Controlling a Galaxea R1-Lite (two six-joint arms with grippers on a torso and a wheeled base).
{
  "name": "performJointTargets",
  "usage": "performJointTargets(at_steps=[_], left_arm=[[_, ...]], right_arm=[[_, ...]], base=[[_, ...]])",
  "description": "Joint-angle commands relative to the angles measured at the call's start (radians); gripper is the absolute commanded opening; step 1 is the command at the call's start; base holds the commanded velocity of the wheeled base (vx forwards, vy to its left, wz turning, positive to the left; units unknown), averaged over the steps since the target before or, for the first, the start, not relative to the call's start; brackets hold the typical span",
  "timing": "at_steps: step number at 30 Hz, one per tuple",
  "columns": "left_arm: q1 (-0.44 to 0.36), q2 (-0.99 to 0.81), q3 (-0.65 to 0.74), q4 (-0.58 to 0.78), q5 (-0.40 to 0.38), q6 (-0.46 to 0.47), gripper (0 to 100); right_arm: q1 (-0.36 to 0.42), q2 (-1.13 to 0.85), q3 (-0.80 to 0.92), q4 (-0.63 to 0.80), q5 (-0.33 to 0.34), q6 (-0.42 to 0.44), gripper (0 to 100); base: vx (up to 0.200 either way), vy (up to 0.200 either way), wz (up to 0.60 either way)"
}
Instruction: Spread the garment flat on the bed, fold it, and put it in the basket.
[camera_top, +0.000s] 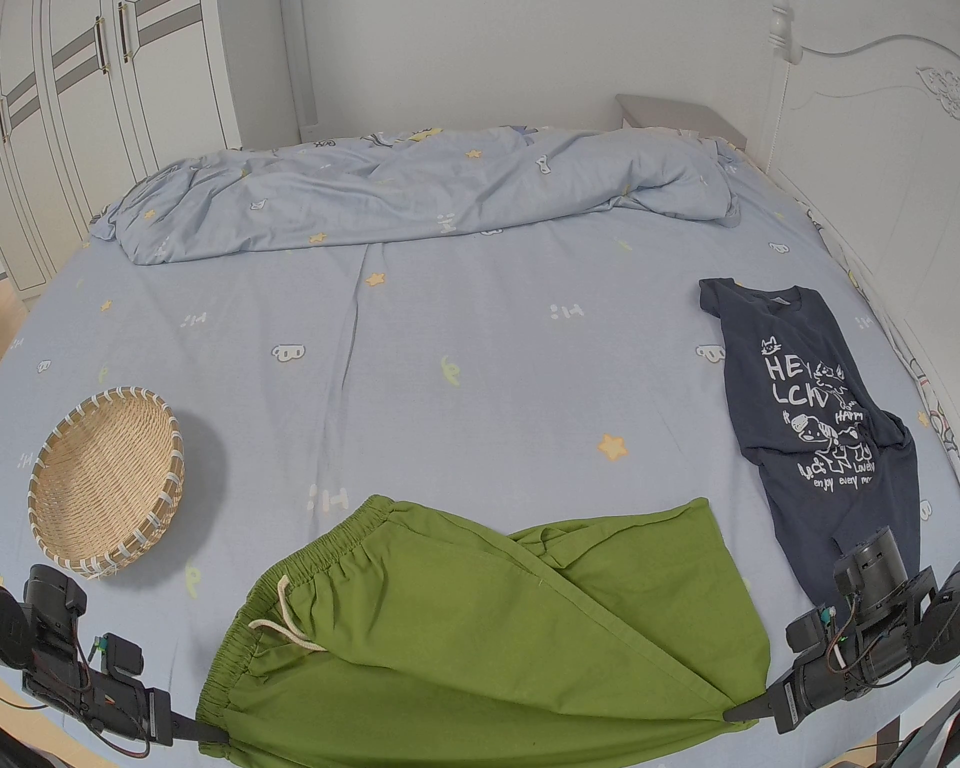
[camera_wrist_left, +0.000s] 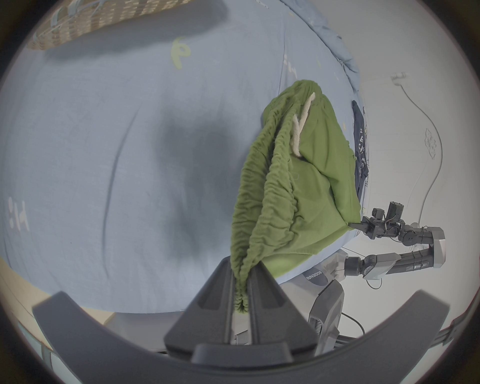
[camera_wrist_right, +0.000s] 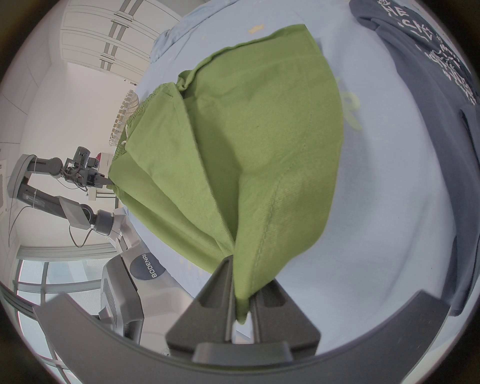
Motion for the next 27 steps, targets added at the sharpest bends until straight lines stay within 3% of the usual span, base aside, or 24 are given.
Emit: performJointTargets(at_steps=[1,6,7,16,22,27], left_arm=[[-0.019,0.047,0.003,-0.002,0.001,0.0,0],[-0.026,0.076,0.007,-0.006,0.018,0.006,0],[-0.029,0.076,0.009,-0.006,0.021,0.008,100],[-0.031,0.058,0.006,-0.006,0.027,0.008,100],[0.046,-0.036,-0.091,0.007,0.022,-0.006,100],[0.017,-0.04,-0.246,0.045,0.025,-0.104,100]], right_arm=[[0.013,0.032,0.002,-0.001,0.001,0.001,0],[0.042,0.034,0.002,0.0,0.001,0.006,0],[0.048,0.036,0.002,0.0,0.001,0.007,100],[0.053,0.023,0.01,0.0,-0.001,0.007,100],[-0.053,-0.141,-0.019,0.017,-0.007,0.003,100],[-0.133,-0.238,-0.104,0.148,-0.007,-0.011,100]], base=[[0.0,0.0,0.0],[0.0,0.0,0.0],[0.0,0.0,0.0],[0.0,0.0,0.0],[0.0,0.0,0.0],[0.0,0.0,0.0]])
